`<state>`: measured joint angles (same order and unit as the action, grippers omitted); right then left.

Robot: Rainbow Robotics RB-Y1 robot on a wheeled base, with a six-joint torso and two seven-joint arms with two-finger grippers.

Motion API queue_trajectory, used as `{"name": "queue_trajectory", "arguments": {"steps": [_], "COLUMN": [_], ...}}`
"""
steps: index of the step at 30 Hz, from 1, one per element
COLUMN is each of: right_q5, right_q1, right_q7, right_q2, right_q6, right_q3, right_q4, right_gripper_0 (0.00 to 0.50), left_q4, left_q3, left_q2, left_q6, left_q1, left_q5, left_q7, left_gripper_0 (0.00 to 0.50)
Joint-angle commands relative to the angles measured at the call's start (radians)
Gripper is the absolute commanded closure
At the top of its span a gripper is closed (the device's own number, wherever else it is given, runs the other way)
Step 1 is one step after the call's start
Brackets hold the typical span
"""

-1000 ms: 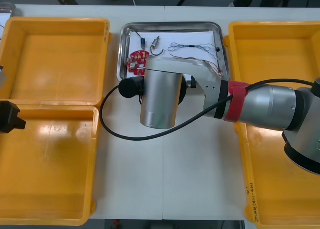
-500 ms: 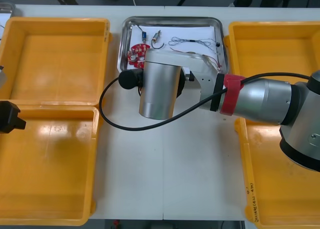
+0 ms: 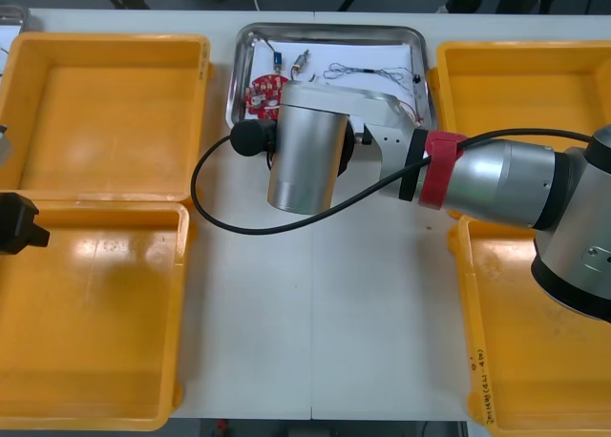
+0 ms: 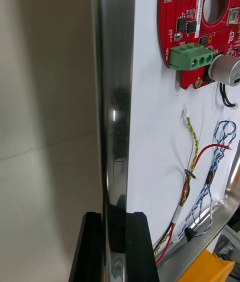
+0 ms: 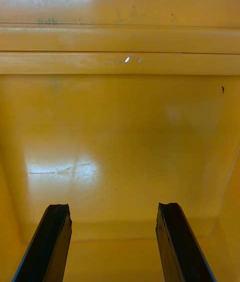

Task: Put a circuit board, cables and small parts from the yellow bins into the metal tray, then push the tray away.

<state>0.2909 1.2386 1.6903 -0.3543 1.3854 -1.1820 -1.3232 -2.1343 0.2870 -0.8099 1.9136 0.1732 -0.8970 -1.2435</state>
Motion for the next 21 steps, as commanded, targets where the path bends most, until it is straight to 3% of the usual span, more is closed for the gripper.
{"name": "queue_trajectory", "arguments": {"steps": [1, 14, 15, 18, 19, 20, 21], "right_q5": [0.007, 0.004, 0.001, -0.003, -0.003, -0.003, -0.003], "right_q1": [0.064, 0.076, 0.076, 0.078, 0.078, 0.078, 0.076], "right_q7": [0.035, 0.048, 0.048, 0.048, 0.048, 0.048, 0.048], "right_q2": [0.023, 0.046, 0.047, 0.051, 0.052, 0.054, 0.054], "right_q6": [-0.028, -0.062, -0.062, -0.062, -0.062, -0.062, -0.062], "right_q3": [0.008, 0.01, 0.008, 0.008, 0.008, 0.01, 0.008], "right_q4": [0.01, 0.067, 0.068, 0.068, 0.068, 0.067, 0.068], "right_gripper_0": [0.5, 0.5, 0.47, 0.315, 0.216, 0.079, 0.03], "left_q4": [-0.019, -0.019, -0.019, -0.019, -0.019, -0.019, -0.019], "left_q3": [0.031, 0.031, 0.031, 0.031, 0.031, 0.031, 0.031], "left_q2": [-0.038, -0.038, -0.038, -0.038, -0.038, -0.038, -0.038], "left_q6": [0.006, 0.006, 0.006, 0.006, 0.006, 0.006, 0.006], "left_q1": [-0.014, -0.014, -0.014, -0.014, -0.014, -0.014, -0.014], "left_q5": [-0.008, -0.008, -0.008, -0.008, -0.008, -0.008, -0.008], "left_q7": [-0.022, -0.022, -0.022, -0.022, -0.022, -0.022, -0.022], "left_gripper_0": [0.0, 0.0, 0.0, 0.0, 0.0, 0.0, 0.0]}}
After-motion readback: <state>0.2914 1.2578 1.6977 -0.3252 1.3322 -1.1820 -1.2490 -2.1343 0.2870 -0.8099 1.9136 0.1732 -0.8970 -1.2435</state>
